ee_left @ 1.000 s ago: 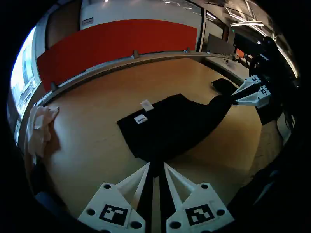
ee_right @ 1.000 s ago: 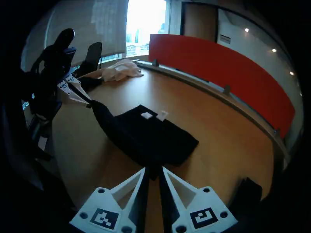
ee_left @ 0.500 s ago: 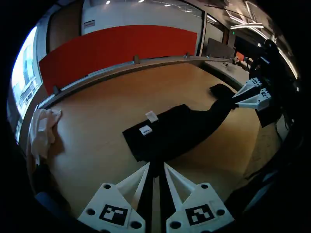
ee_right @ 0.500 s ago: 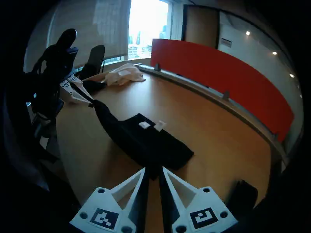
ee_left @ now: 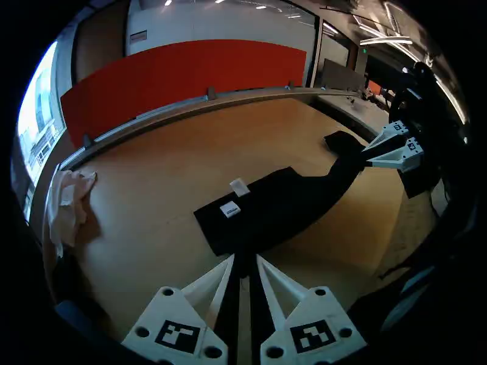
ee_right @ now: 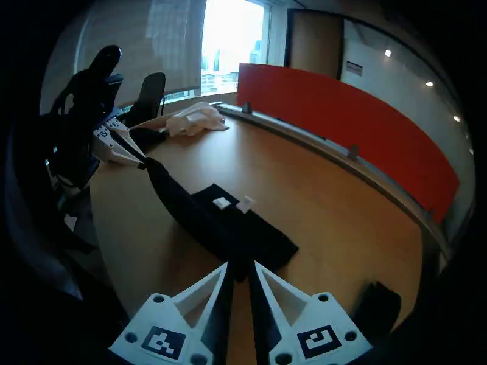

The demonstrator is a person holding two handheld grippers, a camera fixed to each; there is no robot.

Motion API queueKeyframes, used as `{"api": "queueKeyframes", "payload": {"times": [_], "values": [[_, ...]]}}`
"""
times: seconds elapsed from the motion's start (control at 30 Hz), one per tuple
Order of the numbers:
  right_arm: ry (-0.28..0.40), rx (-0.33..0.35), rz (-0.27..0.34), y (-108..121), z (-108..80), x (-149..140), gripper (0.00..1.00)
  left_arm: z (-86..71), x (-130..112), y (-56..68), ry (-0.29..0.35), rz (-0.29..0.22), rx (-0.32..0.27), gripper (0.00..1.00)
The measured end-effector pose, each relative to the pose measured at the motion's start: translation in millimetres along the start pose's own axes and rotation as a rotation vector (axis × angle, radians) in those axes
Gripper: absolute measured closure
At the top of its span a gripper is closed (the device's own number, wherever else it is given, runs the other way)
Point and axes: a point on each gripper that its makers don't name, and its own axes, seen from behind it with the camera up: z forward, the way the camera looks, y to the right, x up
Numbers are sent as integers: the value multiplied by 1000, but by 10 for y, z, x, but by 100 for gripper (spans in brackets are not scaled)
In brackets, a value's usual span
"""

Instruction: Fold towel

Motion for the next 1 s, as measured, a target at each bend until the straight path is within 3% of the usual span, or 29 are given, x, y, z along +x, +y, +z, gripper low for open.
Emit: {"api": "queueKeyframes", "payload": {"times": [0.37, 1.0], "values": [[-21, -5, -10, 111, 174, -9, 83, 173, 70, -104, -3, -1, 20, 91], [-78, -17, 12, 511, 752, -132, 83, 837, 101, -400, -62, 0, 55, 91]]}}
